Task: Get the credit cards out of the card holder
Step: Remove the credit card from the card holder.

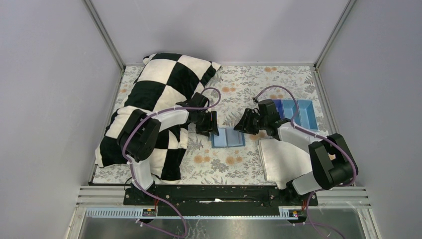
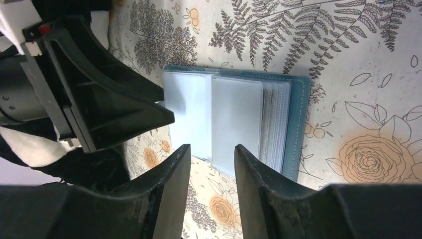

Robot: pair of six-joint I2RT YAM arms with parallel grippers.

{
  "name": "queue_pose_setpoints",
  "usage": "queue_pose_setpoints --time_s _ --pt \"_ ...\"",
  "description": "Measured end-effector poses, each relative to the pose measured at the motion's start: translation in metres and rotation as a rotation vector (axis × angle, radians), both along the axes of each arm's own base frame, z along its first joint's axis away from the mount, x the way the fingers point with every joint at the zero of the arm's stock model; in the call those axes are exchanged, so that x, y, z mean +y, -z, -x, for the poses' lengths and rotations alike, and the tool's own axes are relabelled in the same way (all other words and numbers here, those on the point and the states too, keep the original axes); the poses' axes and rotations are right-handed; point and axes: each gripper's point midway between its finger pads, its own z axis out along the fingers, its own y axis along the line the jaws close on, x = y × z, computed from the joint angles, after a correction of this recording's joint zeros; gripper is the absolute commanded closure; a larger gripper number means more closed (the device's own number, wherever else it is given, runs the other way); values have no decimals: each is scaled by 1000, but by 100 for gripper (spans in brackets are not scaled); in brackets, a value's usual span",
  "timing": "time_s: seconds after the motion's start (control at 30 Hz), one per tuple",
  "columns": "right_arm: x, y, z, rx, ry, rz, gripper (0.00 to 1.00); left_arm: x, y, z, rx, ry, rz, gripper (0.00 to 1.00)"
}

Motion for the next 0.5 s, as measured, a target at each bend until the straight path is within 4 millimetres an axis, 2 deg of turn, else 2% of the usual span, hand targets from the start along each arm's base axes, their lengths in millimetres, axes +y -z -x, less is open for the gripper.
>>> queue_pose_setpoints --time_s 0.1,0.5 --pt "1 1 -1 1 -3 -4 59 5 -3 3 -4 2 -25 42" --pt "3 35 1 92 11 7 59 14 4 8 -1 -1 -61 42"
